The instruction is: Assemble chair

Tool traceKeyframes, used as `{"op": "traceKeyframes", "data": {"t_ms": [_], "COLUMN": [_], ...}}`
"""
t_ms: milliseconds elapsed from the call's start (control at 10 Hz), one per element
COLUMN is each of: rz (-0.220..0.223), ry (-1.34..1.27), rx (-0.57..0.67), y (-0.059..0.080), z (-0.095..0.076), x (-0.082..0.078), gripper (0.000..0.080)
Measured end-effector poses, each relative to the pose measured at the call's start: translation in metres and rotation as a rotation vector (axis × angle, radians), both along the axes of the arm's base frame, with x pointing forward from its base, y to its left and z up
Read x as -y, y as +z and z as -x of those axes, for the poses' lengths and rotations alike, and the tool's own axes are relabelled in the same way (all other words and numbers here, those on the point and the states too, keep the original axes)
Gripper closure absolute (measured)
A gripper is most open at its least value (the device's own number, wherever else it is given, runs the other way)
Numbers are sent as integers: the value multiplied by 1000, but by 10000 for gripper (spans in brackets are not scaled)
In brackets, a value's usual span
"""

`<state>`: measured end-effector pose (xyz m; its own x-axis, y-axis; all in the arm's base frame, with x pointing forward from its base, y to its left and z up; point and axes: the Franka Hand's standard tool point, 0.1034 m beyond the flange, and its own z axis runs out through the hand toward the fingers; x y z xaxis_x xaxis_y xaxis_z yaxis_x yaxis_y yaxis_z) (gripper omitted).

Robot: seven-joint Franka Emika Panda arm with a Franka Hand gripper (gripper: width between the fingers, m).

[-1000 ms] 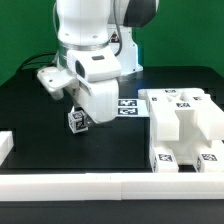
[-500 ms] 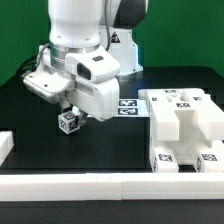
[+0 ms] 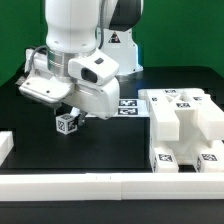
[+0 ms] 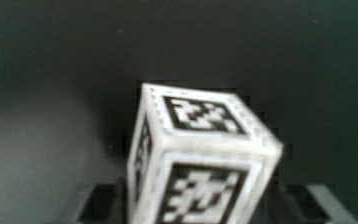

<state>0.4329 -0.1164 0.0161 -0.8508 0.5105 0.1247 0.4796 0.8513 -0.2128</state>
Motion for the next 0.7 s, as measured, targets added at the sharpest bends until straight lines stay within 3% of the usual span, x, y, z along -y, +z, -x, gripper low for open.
{"op": "traceKeyframes", "data": {"t_ms": [100, 200, 300, 500, 700], "rz": [6, 8, 22, 93, 106], "ry": [-24, -31, -82, -328, -439], "rx": [3, 8, 36, 112, 138], "y": [0, 2, 13, 31, 37], "z": [0, -1, -7, -20, -23], "x": [1, 3, 8, 7, 10], "gripper": [236, 176, 158, 151, 151]}}
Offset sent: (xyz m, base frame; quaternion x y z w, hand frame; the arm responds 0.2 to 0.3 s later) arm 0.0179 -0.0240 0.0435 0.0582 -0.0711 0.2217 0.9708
